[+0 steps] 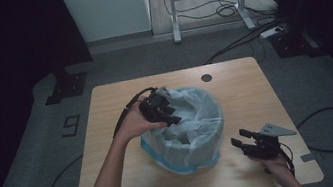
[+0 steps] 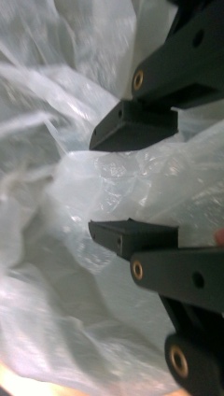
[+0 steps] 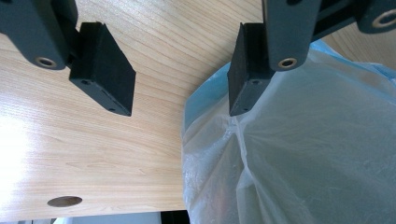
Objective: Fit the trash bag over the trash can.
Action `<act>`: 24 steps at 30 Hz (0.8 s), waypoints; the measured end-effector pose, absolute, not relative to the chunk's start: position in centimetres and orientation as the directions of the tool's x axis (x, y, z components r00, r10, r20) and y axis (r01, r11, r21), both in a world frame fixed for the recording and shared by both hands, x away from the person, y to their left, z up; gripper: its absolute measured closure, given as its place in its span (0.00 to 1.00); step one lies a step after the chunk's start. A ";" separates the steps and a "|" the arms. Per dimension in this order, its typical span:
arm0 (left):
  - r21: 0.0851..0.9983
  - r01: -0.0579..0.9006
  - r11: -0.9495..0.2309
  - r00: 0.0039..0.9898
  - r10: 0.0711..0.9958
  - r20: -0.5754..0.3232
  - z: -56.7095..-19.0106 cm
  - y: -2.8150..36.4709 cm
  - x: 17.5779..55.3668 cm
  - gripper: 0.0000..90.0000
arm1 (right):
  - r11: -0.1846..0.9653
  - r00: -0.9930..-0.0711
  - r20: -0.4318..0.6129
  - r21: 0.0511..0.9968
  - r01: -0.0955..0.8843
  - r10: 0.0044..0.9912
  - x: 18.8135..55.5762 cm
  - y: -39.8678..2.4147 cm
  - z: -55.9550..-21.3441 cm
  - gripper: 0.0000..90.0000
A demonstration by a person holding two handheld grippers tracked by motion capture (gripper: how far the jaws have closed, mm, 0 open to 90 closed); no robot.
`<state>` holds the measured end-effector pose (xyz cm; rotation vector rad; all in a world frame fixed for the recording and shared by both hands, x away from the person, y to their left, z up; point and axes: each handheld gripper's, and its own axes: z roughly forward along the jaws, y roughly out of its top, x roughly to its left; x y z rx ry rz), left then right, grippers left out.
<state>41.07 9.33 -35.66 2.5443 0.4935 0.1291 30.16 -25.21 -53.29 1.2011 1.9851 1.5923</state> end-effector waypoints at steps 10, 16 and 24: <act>0.461 0.322 -0.827 0.932 0.361 -0.004 -36.4 8.5 41.2 0.70 | 0.022 -0.592 0.245 0.913 0.407 0.768 30.2 -25.3 -53.3 0.45; 0.470 0.317 -0.824 0.935 0.354 -0.011 -36.7 8.3 41.1 0.66 | 0.021 -0.592 0.246 0.913 0.407 0.767 30.2 -25.4 -53.3 0.45; 0.668 0.295 -0.683 0.928 0.371 -0.030 -35.5 10.3 39.9 0.43 | 0.003 -0.581 0.257 0.913 0.408 0.772 30.2 -25.8 -53.2 0.45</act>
